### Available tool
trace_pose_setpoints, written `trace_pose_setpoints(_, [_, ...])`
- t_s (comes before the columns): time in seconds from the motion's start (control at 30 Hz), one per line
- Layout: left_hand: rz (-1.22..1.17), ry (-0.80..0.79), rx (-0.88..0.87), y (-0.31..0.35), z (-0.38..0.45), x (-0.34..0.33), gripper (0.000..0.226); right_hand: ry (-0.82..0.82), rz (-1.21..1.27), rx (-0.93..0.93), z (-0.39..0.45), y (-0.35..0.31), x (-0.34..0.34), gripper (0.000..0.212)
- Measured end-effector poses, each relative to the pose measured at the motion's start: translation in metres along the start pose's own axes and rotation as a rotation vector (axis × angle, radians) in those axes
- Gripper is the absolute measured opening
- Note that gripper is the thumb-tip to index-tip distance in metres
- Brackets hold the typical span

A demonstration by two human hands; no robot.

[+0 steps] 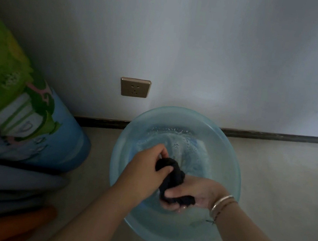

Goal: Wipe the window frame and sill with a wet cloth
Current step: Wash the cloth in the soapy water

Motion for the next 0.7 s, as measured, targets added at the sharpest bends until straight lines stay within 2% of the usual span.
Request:
trace_pose_setpoints(0.1, [0.064, 0.077, -0.016, 0.000, 0.005, 0.000, 0.016, 0.095, -0.193, -0.069, 0.007, 0.002, 0.011, 0.013])
trace_pose_setpoints(0.17, [0.020, 0.103, -0.046, 0.002, 0.007, 0.003, 0.030, 0.169, -0.182, -0.064, 0.005, -0.002, 0.024, 0.020])
trace_pose_setpoints(0.2, [-0.024, 0.060, -0.081, 0.004, 0.007, 0.001, 0.046, 0.194, -0.132, -0.065, 0.003, -0.002, 0.031, 0.019])
trace_pose_setpoints(0.27, [-0.002, -0.135, -0.189, 0.010, -0.003, -0.015, 0.077, 0.204, -0.052, -0.089, -0.002, -0.003, 0.036, 0.016])
trace_pose_setpoints(0.33, [0.249, -0.270, -0.349, 0.015, -0.015, -0.031, 0.087, 0.155, -0.115, -0.131, -0.004, -0.002, 0.031, 0.021])
trace_pose_setpoints(0.37, [0.389, -0.270, -0.418, 0.015, -0.018, -0.034, 0.083, 0.116, -0.186, -0.147, -0.003, -0.001, 0.025, 0.024])
trace_pose_setpoints(0.43, [0.608, -0.199, -0.489, 0.017, -0.016, -0.032, 0.062, 0.080, -0.297, -0.139, -0.002, -0.004, 0.015, 0.031])
trace_pose_setpoints(0.5, [0.757, -0.131, -0.489, 0.016, -0.010, -0.027, 0.037, 0.107, -0.328, -0.087, 0.000, -0.012, 0.011, 0.033])
trace_pose_setpoints(0.57, [0.785, -0.090, -0.405, 0.012, -0.004, -0.018, 0.024, 0.166, -0.308, -0.008, 0.002, -0.019, 0.014, 0.026])
trace_pose_setpoints(0.63, [0.723, -0.083, -0.272, 0.002, -0.002, -0.010, 0.021, 0.223, -0.324, 0.063, -0.001, -0.023, 0.020, 0.016])
trace_pose_setpoints(0.7, [0.588, -0.125, -0.129, -0.010, -0.005, -0.011, 0.021, 0.300, -0.499, 0.074, -0.005, -0.020, 0.030, 0.029])
Point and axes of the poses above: each hand's wrist, its own z-axis towards the middle knuckle, its own x-axis out of the back of the hand, y = z × x, the point moved 10 cm from there along z, towards the middle knuckle, and after that the axes turned 9 degrees about y, right-handed, at the moved point
